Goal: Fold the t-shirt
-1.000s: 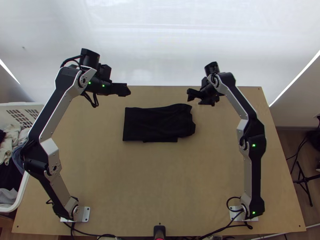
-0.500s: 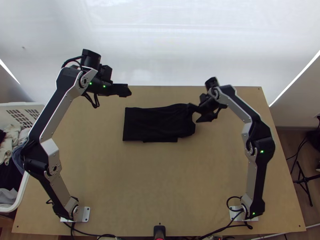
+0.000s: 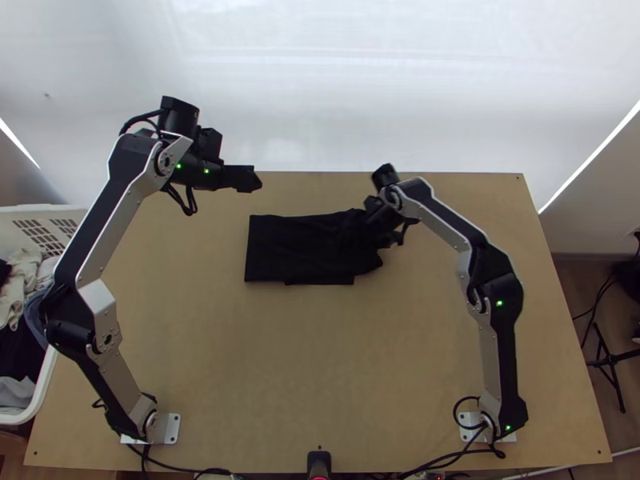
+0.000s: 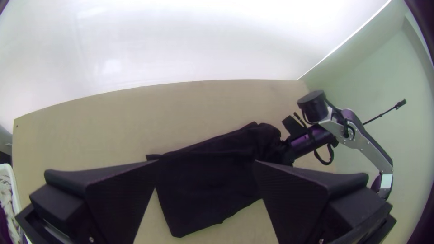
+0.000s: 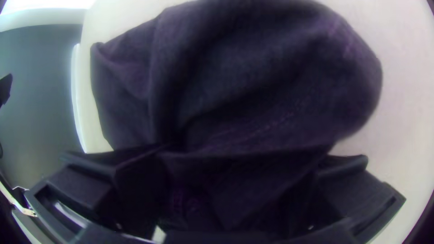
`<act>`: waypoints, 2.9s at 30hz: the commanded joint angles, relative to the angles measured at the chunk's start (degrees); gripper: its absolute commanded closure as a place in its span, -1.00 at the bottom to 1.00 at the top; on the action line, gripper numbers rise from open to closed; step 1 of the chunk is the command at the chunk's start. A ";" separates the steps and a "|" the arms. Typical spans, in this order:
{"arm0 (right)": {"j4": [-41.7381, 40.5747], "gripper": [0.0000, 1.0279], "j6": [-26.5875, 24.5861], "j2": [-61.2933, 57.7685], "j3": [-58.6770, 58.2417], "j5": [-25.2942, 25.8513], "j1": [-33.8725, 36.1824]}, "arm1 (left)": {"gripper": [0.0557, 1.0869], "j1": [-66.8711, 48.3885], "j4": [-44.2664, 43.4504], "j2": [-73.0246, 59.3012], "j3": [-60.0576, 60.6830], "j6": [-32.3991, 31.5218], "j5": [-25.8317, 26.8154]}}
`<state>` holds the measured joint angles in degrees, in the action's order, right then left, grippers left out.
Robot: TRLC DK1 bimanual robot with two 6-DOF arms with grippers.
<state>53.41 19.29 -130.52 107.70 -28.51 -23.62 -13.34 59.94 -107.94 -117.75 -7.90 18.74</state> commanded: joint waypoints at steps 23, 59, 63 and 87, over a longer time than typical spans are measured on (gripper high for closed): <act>-1.64 0.94 -4.61 10.72 -8.91 18.58 29.24 | -0.91 0.60 -0.09 0.19 -0.72 0.43 -0.37; -2.78 -0.95 1.81 36.12 -31.67 33.70 44.53 | -0.91 0.34 0.97 4.93 0.24 0.08 -0.29; -3.40 -0.94 -2.50 42.54 -30.71 45.48 42.69 | -0.91 0.42 0.97 6.08 1.21 0.08 -0.29; -10.69 -0.93 -7.51 24.00 -27.10 27.90 31.61 | -0.91 0.16 0.44 7.57 3.32 -0.36 -0.37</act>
<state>42.26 10.79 -98.85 76.20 1.17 9.87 -13.39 60.77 -100.42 -114.43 -8.32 18.41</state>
